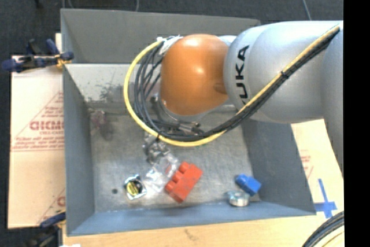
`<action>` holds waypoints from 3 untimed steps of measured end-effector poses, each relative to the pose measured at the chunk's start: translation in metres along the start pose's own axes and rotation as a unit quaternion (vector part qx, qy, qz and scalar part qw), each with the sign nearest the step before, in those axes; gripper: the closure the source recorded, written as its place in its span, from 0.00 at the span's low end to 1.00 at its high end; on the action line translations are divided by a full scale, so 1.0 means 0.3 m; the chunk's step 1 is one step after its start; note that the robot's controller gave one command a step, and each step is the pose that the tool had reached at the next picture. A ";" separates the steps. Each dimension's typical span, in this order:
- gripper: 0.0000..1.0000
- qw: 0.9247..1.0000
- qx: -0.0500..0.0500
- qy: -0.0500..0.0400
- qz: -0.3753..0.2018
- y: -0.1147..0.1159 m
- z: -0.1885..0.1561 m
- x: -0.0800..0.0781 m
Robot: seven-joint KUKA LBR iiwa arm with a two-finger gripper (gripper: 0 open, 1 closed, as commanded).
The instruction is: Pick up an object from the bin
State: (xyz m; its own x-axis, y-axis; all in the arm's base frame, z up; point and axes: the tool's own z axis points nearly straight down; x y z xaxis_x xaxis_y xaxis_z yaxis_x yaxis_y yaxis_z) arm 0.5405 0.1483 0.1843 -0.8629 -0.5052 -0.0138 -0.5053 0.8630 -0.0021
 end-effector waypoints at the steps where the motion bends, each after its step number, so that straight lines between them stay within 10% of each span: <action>1: 0.00 1.000 -0.001 0.003 0.002 0.001 0.013 0.005; 2: 0.00 1.000 0.000 0.003 0.005 0.010 0.048 0.021; 3: 0.00 0.992 -0.002 0.008 -0.127 0.017 0.134 0.243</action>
Offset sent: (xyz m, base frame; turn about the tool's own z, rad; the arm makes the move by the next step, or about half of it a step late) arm 0.0000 0.0000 0.0000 0.0000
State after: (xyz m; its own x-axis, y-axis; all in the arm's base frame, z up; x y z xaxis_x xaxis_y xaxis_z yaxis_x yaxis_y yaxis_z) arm 0.4756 0.1161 0.1430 -0.7077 -0.7065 0.0028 -0.7065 0.7077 0.0010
